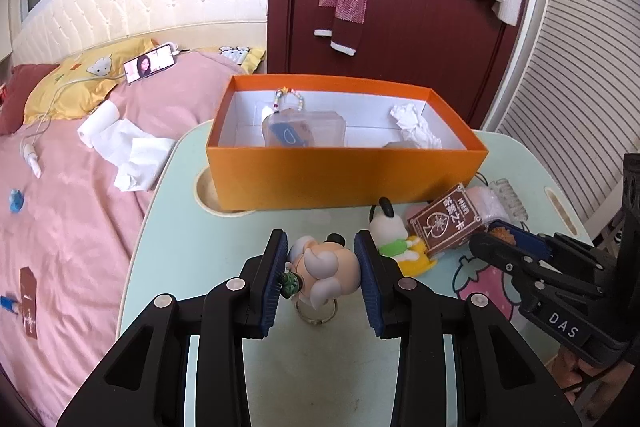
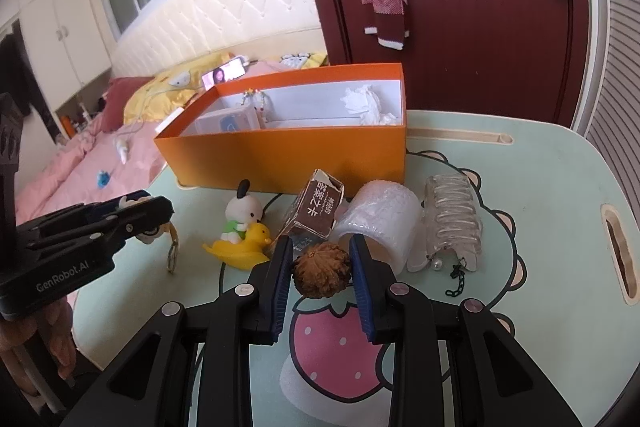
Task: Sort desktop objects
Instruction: 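Lower the doll and walnut into the orange box, opening both grippers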
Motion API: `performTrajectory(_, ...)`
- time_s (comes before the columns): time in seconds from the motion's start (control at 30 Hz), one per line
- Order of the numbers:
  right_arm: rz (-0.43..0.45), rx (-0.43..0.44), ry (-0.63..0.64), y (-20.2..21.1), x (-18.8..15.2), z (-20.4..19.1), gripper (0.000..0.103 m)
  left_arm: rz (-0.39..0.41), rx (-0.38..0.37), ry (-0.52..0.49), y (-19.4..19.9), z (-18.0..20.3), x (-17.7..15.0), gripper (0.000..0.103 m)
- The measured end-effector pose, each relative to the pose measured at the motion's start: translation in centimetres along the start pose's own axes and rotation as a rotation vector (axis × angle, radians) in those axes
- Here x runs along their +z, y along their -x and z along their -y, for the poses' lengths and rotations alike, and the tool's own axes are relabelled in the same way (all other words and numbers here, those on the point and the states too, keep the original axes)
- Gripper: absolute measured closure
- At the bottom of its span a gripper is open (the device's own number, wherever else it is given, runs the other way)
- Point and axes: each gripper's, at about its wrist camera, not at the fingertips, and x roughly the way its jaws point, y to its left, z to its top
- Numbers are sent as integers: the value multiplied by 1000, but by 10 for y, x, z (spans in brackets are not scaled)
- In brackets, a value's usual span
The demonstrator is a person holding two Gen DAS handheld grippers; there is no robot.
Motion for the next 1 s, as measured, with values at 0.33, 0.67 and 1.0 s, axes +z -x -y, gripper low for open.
performTrajectory(0.33, 62, 22, -12, 13, 26, 1, 75, 61, -10, -4, 16, 1, 46, 66)
performTrajectory(0.67, 124, 19, -2, 17, 72, -4, 75, 89, -5, -7, 7, 10, 102, 66)
performTrajectory(1.0, 91, -25, -36, -19, 109, 2, 75, 38, 15, -8, -27, 17, 116, 66)
